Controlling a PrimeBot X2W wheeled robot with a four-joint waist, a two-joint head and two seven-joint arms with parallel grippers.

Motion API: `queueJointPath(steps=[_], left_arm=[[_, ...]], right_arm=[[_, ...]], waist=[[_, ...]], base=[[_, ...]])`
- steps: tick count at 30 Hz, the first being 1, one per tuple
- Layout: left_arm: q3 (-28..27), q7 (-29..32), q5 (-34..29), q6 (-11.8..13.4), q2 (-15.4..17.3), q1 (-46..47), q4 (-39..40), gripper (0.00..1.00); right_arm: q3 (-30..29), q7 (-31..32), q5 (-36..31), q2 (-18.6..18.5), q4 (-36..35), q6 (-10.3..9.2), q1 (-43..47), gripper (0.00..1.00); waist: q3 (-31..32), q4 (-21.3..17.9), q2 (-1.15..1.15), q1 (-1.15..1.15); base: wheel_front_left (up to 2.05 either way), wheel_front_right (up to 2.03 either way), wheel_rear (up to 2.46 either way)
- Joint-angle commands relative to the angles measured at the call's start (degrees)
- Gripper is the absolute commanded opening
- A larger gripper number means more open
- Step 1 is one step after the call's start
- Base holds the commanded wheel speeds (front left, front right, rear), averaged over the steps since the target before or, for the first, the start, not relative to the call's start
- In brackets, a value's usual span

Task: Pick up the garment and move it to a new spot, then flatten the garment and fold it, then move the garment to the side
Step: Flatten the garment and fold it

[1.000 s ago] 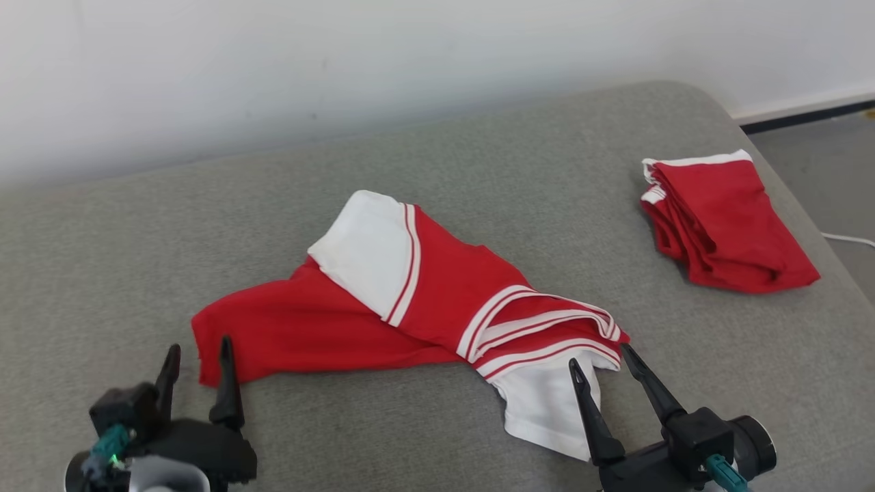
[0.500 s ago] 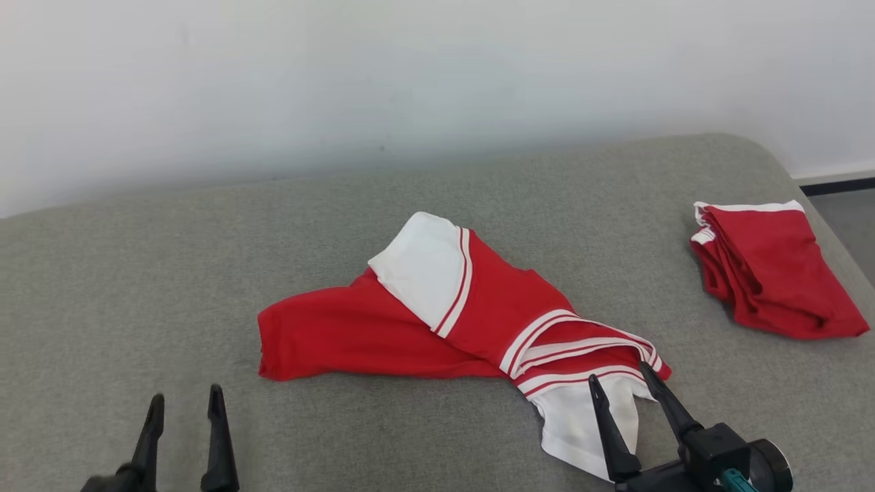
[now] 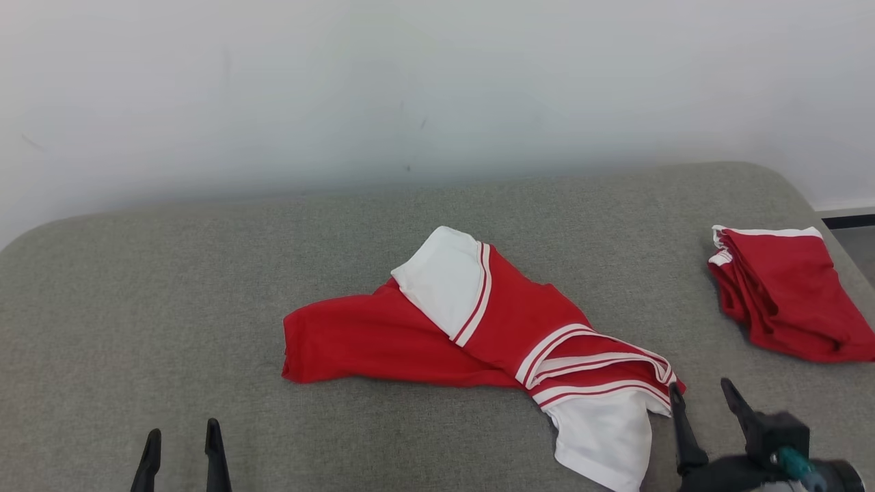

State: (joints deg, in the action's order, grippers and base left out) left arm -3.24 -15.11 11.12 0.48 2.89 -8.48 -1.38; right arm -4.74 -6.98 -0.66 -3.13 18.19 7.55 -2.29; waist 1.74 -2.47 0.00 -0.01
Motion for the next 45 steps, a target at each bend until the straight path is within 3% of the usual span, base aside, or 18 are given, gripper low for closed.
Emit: queueJointPath(steps=[1, 12, 19, 28, 29, 30, 37, 45], left_arm=[[-0.03, -0.03, 0.41, 0.13, 0.02, -0.36, 0.12, 1.0], [1.72, -0.03, 0.28, 0.31, -0.02, 0.87, 0.09, 1.0], [2.35, -0.03, -0.38, 0.03, 0.0, 2.13, 0.54, 1.0], [2.73, -0.03, -1.11, -0.53, 0.0, 3.66, 0.39, 1.0], [2.77, -0.03, -1.1, -0.55, 0.0, 3.63, 0.36, 1.0], [2.83, -0.03, -1.1, -0.57, 0.0, 3.65, 0.3, 1.0], [3.11, -0.03, -0.69, -0.13, -0.01, 2.49, 0.2, 1.0], [3.5, -0.03, -0.33, 0.06, -0.01, 2.26, 0.7, 1.0]], right_arm=[[-0.15, 0.39, -0.52, 0.07, 0.0, -0.15, -1.15, 1.0], [-0.45, 13.36, -1.23, -3.77, 10.97, -0.15, -9.15, 1.0], [-0.58, 14.1, -1.06, -4.52, 17.06, -0.15, -13.2, 1.0], [1.64, 10.73, -0.19, -5.18, 23.66, -0.15, -18.83, 1.0], [1.81, 9.91, 0.01, -5.23, 23.97, -0.15, -19.3, 0.33], [1.95, 9.07, 0.04, -5.38, 24.33, -0.15, -19.74, 0.0], [3.02, 4.87, 0.73, -4.94, 22.75, -0.15, -23.11, 0.0], [5.88, 6.44, 1.72, -3.74, 20.33, -0.15, -28.63, 0.0]], waist=[[-0.02, -0.03, 0.0, 0.01], [-1.83, 0.23, 0.0, 0.01], [-4.51, 0.96, 0.0, 0.01], [-6.38, 1.7, 0.0, 0.01], [-6.39, 1.74, 0.0, 0.01], [-6.34, 1.8, 0.0, 0.01], [-5.44, 2.06, 0.0, 0.01], [-5.59, 2.58, 0.0, 0.01]], base=[[0.0, 0.0, 0.0], [0.0, 0.0, 0.0], [0.0, 0.0, 0.0], [0.0, 0.0, 0.0], [0.0, 0.0, 0.0], [0.0, 0.0, 0.0], [0.0, 0.0, 0.0], [0.0, 0.0, 0.0]])
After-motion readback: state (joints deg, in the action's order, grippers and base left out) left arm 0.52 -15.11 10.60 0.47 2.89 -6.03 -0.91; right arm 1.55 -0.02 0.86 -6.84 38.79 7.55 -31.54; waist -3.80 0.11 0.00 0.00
